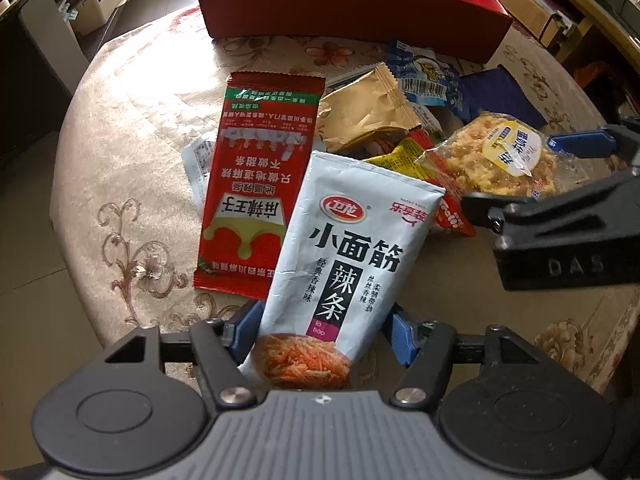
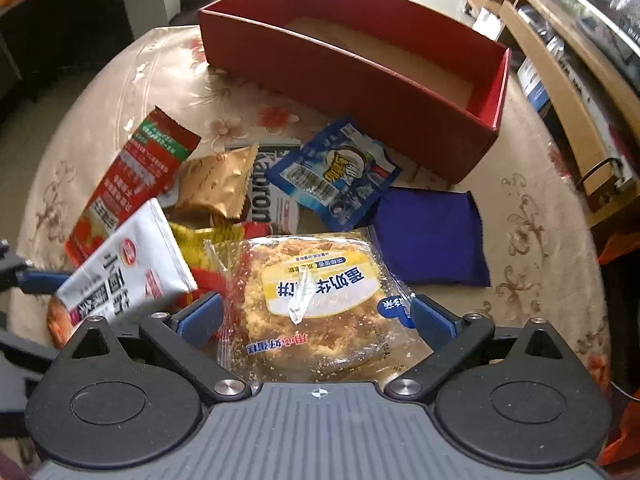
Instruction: Organize snacks
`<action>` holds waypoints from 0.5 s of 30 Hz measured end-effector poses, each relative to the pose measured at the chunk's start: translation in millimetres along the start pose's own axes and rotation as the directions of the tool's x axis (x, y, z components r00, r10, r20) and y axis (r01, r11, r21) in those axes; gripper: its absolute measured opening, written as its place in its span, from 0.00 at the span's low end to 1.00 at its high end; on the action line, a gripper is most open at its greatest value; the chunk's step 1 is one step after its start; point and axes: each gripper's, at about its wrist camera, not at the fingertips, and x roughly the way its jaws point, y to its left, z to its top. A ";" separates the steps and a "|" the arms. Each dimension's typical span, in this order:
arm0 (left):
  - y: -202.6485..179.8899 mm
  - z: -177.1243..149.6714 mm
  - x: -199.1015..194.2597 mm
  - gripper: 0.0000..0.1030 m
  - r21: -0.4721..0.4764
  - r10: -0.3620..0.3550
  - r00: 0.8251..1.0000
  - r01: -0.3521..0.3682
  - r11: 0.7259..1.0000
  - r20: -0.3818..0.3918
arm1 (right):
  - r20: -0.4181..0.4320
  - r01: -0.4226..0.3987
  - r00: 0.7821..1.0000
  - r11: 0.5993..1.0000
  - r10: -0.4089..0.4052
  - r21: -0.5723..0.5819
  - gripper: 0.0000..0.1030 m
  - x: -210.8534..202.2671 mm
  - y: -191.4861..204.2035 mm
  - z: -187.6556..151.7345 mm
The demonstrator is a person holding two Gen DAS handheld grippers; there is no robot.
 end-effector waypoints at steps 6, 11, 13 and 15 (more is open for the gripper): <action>-7.6 -2.4 4.5 0.76 0.033 0.035 0.999 -0.035 0.999 0.012 | 0.002 0.030 1.000 0.999 -0.030 -0.012 0.92 -5.9 1.6 -8.5; -9.4 -0.5 8.4 0.82 0.035 0.040 0.999 -0.040 0.999 0.009 | 0.029 0.068 0.997 0.997 -0.067 -0.042 0.84 -12.2 6.3 -14.8; -9.9 -0.1 8.1 0.82 0.032 0.045 0.999 -0.045 0.998 0.009 | 0.037 0.080 0.996 0.995 -0.078 -0.055 0.81 -13.5 8.2 -17.2; -10.7 0.2 7.2 0.77 0.020 0.048 0.999 -0.048 0.999 0.010 | 0.042 0.082 0.996 0.995 -0.079 -0.062 0.80 -16.2 9.6 -19.5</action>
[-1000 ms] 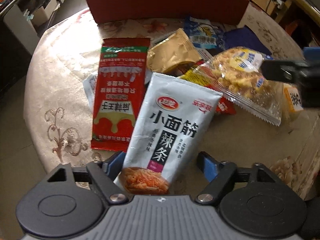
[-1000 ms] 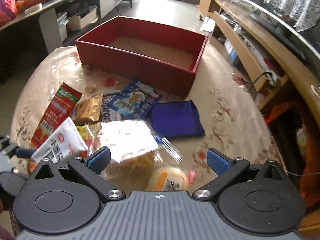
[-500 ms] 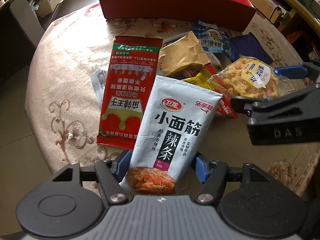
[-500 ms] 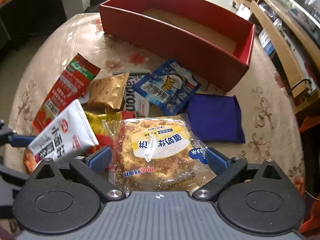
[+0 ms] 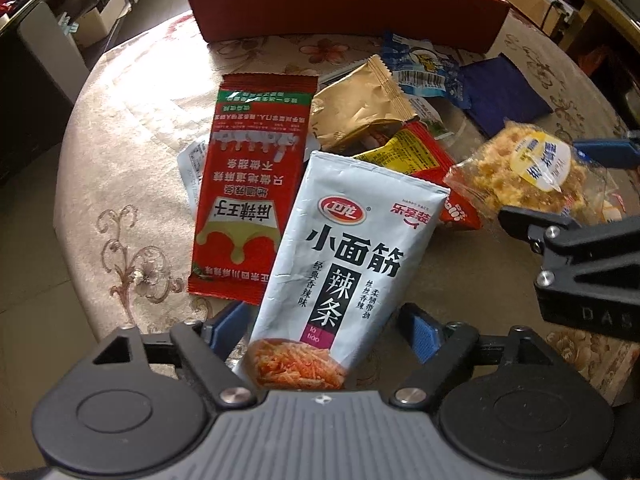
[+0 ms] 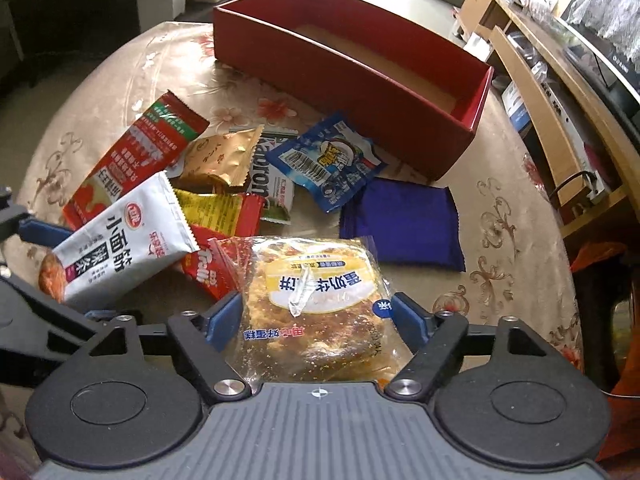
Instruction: Organize snacks
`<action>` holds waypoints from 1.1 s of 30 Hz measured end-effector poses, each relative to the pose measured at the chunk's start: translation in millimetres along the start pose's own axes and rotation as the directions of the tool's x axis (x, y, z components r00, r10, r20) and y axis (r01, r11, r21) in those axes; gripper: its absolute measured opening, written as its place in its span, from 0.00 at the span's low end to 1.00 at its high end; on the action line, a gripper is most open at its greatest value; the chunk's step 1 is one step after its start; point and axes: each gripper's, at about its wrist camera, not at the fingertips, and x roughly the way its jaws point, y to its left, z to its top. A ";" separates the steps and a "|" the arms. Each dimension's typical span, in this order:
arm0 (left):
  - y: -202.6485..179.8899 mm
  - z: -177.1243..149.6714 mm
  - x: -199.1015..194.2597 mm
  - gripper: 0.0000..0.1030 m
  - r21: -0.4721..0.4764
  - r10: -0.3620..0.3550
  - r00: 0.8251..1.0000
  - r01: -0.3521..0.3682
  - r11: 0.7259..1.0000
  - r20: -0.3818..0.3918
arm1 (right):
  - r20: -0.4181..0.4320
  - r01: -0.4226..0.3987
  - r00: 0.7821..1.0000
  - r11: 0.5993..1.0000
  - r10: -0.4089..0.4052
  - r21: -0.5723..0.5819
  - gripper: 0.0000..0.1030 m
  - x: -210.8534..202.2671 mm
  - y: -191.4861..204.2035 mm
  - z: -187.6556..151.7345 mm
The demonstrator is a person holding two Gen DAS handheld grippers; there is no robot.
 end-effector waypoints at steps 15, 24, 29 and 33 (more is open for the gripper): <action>-0.4 -10.3 -15.3 0.46 -0.042 -0.031 1.000 0.031 0.999 0.002 | 0.074 0.095 0.993 0.995 -0.093 -0.025 0.61 -23.5 12.7 -13.2; -0.9 -12.8 -20.3 0.44 -0.064 -0.048 0.999 0.048 0.997 0.008 | 0.067 0.013 0.998 0.998 -0.017 0.059 0.52 -28.4 1.1 -17.7; 0.0 -10.6 -20.5 0.43 -0.067 -0.057 0.998 0.057 0.996 0.010 | 0.065 -0.041 0.997 0.993 0.034 0.107 0.43 -27.9 -5.4 -17.2; -1.3 -10.0 -17.8 0.44 -0.059 -0.060 0.998 0.060 0.996 -0.002 | 0.061 -0.072 0.996 0.990 0.065 0.122 0.47 -26.2 -7.8 -16.2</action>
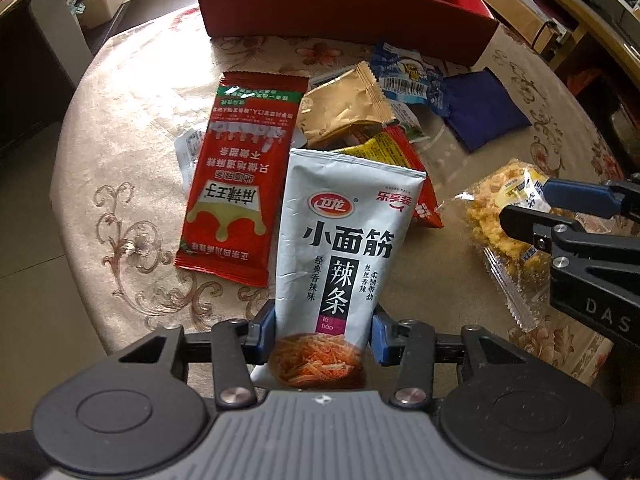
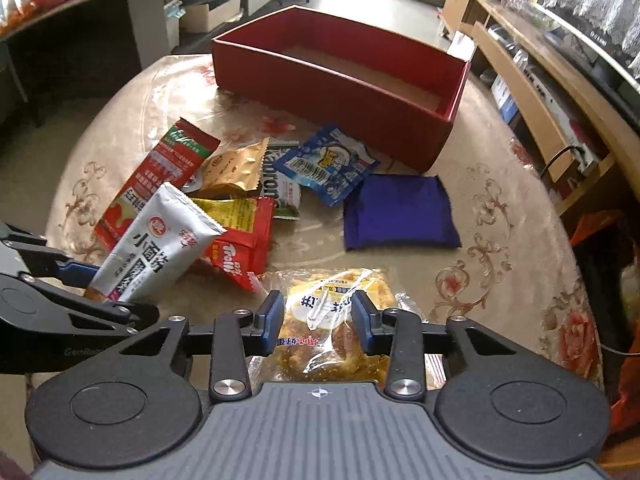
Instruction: Organize snacks
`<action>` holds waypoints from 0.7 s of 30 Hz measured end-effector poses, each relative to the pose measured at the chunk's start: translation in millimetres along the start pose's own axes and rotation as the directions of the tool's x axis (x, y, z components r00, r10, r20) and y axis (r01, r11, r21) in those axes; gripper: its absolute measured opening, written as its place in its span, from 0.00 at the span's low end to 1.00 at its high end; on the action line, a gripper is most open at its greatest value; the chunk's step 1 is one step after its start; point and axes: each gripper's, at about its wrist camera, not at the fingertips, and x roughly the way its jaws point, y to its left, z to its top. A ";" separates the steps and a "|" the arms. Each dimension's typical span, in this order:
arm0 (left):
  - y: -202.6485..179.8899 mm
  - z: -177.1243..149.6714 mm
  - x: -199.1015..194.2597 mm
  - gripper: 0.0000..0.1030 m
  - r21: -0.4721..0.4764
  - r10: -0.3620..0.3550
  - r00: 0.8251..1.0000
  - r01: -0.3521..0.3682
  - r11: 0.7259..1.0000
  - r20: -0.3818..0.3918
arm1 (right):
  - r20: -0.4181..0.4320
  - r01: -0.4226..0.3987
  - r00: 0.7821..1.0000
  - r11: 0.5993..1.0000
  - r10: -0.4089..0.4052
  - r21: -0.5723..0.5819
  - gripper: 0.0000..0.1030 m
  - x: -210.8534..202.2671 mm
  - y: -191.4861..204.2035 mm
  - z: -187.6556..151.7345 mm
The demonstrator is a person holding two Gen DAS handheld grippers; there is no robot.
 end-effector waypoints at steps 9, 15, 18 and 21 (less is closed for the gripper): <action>1.0 0.0 3.5 0.44 -0.001 -0.001 1.000 0.001 1.000 -0.012 | -0.051 -0.020 0.999 0.999 0.018 -0.034 0.86 12.6 2.8 0.2; 2.4 1.3 3.7 0.44 -0.006 -0.007 1.000 0.007 1.000 -0.014 | -0.088 0.025 0.996 0.999 -0.027 -0.024 0.74 21.0 -5.3 -1.1; 3.6 1.4 3.0 0.44 -0.013 -0.013 1.000 0.012 1.000 -0.017 | -0.070 -0.012 0.997 0.999 0.016 0.051 0.64 13.9 -20.6 -3.1; 3.3 1.3 3.0 0.44 -0.009 -0.017 1.000 0.017 1.000 -0.021 | -0.050 -0.034 0.998 0.996 0.038 0.080 0.53 7.8 -25.0 -6.3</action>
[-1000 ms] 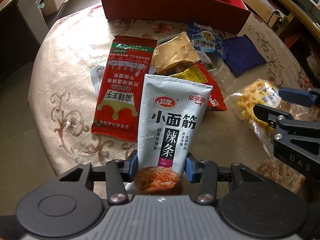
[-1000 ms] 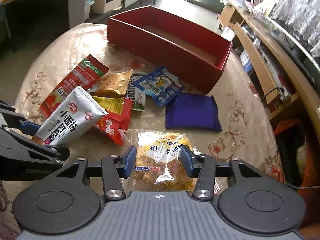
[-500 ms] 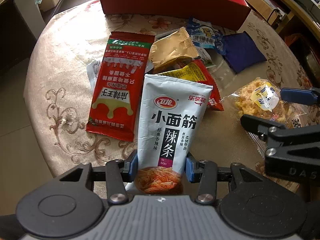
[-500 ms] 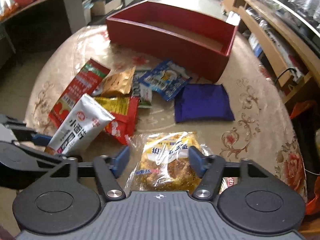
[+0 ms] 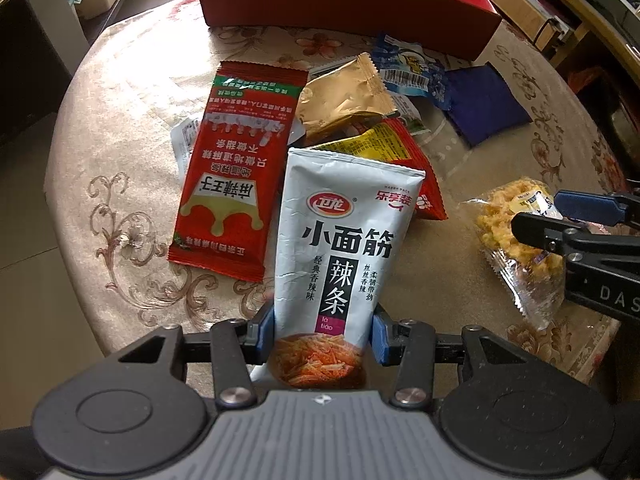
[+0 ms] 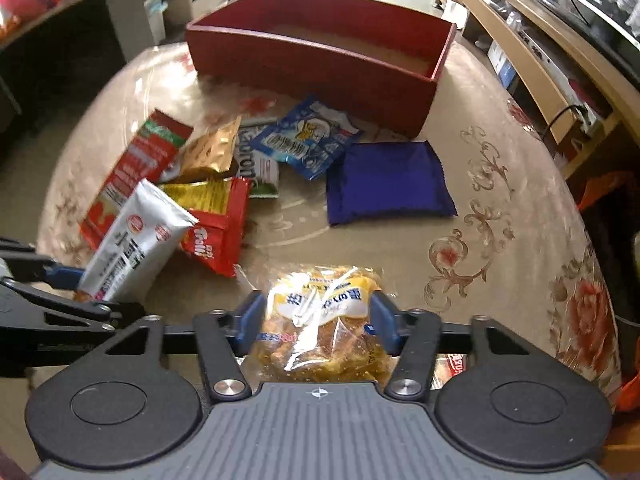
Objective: Organize snacks
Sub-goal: 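Lift both held packs and carry them toward the red box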
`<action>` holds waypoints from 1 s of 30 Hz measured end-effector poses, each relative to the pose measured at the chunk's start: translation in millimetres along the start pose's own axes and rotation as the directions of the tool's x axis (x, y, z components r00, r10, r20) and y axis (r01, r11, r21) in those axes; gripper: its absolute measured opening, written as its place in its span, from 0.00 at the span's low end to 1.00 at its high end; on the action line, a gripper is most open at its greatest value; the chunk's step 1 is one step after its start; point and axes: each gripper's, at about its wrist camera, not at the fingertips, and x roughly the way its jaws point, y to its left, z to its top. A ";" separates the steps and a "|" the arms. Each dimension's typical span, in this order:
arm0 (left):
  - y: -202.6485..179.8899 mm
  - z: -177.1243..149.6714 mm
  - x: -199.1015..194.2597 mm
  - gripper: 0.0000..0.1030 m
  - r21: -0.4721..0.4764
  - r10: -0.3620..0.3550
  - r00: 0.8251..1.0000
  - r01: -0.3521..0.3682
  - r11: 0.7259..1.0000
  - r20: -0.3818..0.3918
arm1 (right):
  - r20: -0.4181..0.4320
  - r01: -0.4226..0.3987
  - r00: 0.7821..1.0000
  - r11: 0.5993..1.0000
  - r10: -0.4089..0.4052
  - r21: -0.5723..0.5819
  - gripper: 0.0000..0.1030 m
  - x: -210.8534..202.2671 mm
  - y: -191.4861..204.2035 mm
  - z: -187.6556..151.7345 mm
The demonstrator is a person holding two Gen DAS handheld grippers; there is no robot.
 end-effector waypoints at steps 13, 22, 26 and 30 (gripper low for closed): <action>-3.1 -2.4 -1.0 0.44 0.013 -0.009 1.000 0.009 1.000 -0.005 | -0.074 0.080 0.994 0.993 -0.086 -0.088 0.95 26.6 10.7 -3.9; -9.2 -4.7 -1.4 0.44 0.033 0.014 1.000 -0.014 0.999 -0.001 | -0.044 0.114 0.991 0.982 -0.122 -0.152 0.78 23.7 22.9 -12.9; -13.6 -9.0 -11.0 0.44 0.051 0.027 0.999 -0.029 0.998 0.035 | -0.017 0.129 0.991 0.981 -0.133 -0.148 0.76 12.4 28.2 -21.0; -14.7 -15.0 -20.0 0.44 0.040 0.016 0.999 -0.018 0.999 0.050 | 0.015 0.125 0.992 0.983 -0.124 -0.134 0.76 -1.1 32.9 -27.8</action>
